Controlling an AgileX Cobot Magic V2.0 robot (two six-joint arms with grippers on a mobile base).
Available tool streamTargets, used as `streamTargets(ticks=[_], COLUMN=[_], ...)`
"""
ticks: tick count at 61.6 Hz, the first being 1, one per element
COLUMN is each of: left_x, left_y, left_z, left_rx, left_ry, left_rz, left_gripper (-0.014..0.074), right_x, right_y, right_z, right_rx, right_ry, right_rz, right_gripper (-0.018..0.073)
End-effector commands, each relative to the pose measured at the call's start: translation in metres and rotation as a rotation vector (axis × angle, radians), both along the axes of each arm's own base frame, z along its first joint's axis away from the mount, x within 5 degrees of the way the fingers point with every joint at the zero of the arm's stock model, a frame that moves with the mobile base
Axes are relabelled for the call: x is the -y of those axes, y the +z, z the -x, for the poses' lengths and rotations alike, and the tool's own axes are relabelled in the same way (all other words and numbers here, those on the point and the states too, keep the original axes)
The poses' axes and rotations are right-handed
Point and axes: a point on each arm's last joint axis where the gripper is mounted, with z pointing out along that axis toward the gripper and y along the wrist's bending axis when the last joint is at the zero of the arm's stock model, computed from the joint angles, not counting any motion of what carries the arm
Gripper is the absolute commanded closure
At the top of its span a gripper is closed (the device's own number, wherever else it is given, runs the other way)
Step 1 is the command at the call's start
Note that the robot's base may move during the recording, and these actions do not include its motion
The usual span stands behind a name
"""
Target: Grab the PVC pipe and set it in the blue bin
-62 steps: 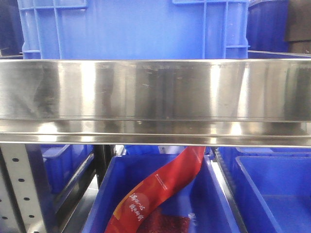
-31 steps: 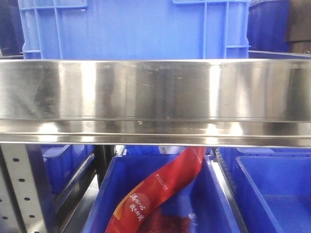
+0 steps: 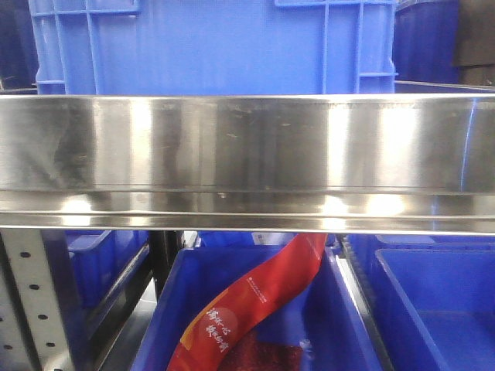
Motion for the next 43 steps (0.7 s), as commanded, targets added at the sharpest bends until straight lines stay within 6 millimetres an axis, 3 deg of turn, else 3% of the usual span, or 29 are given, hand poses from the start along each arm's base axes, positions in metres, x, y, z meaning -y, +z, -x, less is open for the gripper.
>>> streamTargets(ticks=[1, 43], left_x=[-0.0001, -0.0001], left_y=[0.0009, 0.0009], left_z=[0.0010, 0.0010], left_rx=[0.013, 0.013], left_ry=[-0.003, -0.003], left_rz=[0.011, 0.011], left_gripper=[0.0707, 0.0707], right_x=[0.0001, -0.0002], right_y=[-0.0057, -0.0073], right_z=[0.0002, 0.0000], right_rx=[-0.037, -0.054], right_ry=[0.001, 0.000], right_rz=[-0.021, 0.003], right_gripper=[0.0727, 0.0727])
